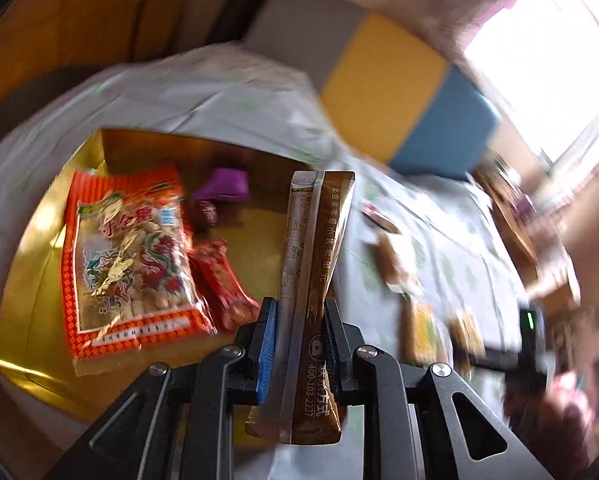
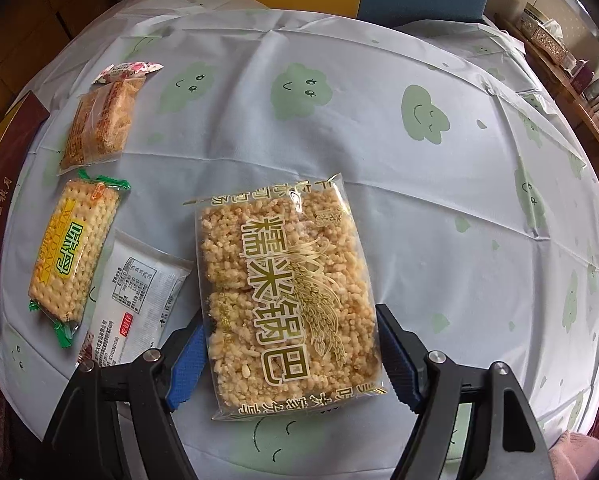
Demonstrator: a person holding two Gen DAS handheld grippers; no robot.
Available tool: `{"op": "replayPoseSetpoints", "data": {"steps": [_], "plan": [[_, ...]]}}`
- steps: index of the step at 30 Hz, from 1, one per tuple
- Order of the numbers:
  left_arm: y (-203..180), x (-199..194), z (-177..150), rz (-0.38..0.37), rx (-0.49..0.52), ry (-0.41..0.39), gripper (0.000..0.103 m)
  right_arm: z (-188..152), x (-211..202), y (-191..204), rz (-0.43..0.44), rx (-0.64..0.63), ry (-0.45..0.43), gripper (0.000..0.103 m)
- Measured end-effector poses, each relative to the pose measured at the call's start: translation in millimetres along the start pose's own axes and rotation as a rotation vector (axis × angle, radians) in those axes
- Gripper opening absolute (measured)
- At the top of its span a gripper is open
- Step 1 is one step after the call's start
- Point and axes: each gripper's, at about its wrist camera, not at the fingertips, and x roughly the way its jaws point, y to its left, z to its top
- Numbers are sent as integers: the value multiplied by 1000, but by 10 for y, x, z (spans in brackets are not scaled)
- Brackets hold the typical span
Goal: Organize snacks
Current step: 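Lower the bar packet into the gold tray and open the left tool, then carry the rice-cracker bag over the gold tray and open the right tool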
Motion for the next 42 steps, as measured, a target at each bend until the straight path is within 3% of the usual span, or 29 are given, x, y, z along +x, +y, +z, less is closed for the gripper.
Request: {"op": "replayPoseSetpoints", "data": {"steps": [3, 8, 12, 15, 20, 29, 42], "plan": [[11, 250, 198, 30, -40, 13, 24, 6, -4, 28, -4, -6, -1, 78], [-53, 538, 255, 85, 3, 37, 29, 11, -4, 59, -6, -13, -1, 78], [-48, 445, 105, 132, 62, 16, 29, 14, -5, 77, -7, -20, -1, 78], [-98, 317, -68, 213, 155, -21, 29, 25, -1, 83, -3, -25, 1, 78], [-89, 178, -250, 290, 192, -20, 29, 26, 3, 101, -8, -31, -2, 77], [-40, -144, -490, 353, 216, -74, 30, -16, -23, 162, -17, -43, -13, 74], [174, -415, -618, 380, 188, -123, 31, 46, -97, -43, 1, 23, -37, 74]]}}
